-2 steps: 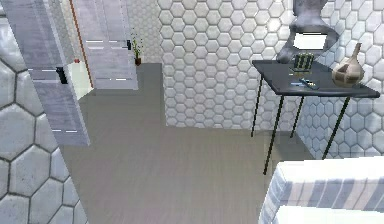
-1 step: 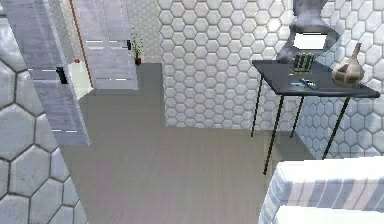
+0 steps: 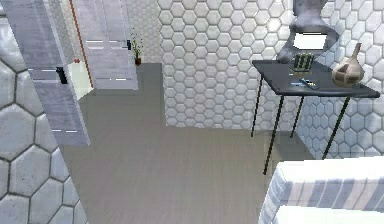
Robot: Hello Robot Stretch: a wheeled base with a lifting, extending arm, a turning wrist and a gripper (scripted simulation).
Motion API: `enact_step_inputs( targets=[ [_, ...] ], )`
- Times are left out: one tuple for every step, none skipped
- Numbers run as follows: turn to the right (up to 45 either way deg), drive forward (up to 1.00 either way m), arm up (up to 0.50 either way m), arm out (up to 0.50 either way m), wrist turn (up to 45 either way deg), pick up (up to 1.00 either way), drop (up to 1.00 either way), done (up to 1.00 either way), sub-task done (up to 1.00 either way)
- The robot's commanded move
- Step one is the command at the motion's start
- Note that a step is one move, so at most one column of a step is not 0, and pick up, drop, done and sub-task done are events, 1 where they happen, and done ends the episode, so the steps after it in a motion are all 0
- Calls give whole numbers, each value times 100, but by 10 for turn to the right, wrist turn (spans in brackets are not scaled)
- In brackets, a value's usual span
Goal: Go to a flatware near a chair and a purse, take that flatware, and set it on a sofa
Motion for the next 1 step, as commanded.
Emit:
enact_step_inputs(
  targets=[
    [0,0,-32,0,0,0,0,0,0]
  ],
)
